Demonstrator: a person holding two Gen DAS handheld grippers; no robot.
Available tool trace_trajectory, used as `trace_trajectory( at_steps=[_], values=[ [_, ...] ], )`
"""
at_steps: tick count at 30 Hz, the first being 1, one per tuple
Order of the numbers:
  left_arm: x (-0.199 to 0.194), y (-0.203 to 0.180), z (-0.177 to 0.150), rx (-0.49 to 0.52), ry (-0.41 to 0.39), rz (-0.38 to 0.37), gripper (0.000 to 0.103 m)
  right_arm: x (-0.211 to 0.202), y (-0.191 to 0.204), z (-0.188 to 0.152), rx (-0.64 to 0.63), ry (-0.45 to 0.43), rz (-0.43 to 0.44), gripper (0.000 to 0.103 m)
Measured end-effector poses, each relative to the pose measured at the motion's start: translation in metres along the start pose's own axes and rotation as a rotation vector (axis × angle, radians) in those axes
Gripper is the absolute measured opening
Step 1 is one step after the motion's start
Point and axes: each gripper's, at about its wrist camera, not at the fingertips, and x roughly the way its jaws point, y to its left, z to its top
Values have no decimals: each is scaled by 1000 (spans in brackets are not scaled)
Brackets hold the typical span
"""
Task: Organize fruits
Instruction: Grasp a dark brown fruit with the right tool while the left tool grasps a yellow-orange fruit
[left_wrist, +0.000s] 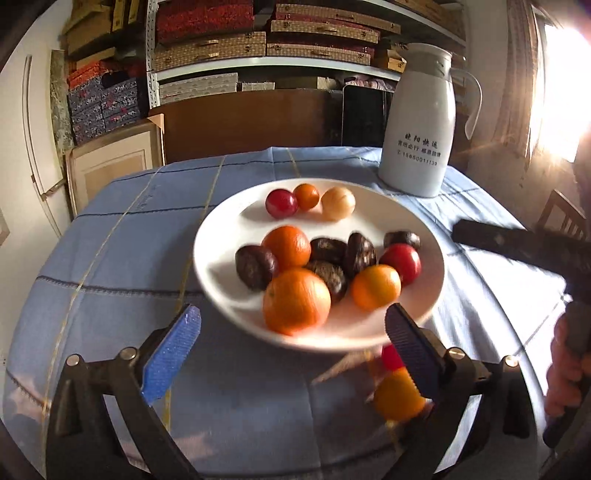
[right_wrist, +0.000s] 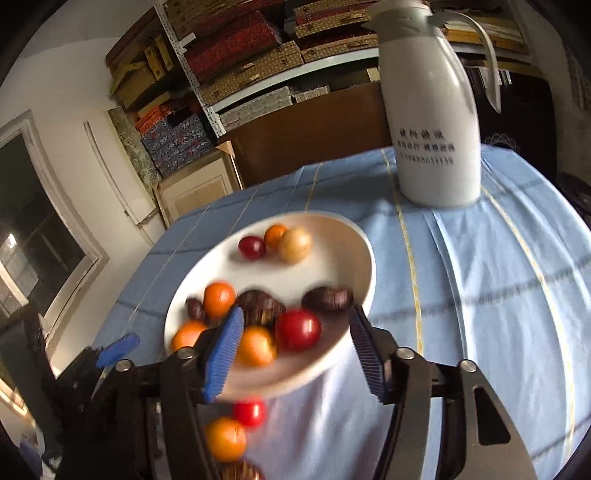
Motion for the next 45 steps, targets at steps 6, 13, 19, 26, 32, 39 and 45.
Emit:
trace_trajectory(
  at_steps=[6, 13, 19, 26, 32, 39, 45],
  values=[
    [-14, 6, -24, -1, 16, 68, 98, -19, 7, -55, -67, 69, -9, 64],
    [-40, 41, -45, -135, 16, 78, 98, -31, 40, -94, -226, 111, 20, 65],
    [-53, 71, -60, -307, 14, 1, 98, -25, 50, -105, -266, 153, 26, 65],
    [-55, 72, -59, -333, 4, 2, 98, -14, 63, -111, -298, 195, 27, 65],
    [-58, 63, -55, -261, -13, 102, 98, -9, 66, -114, -307, 225, 14, 60],
    [-63, 51, -52, -169, -35, 205, 98, -6, 66, -113, -312, 237, 1, 57],
    [-64, 50, -52, -155, -35, 221, 98, -4, 64, -111, -300, 235, 0, 45]
  ],
)
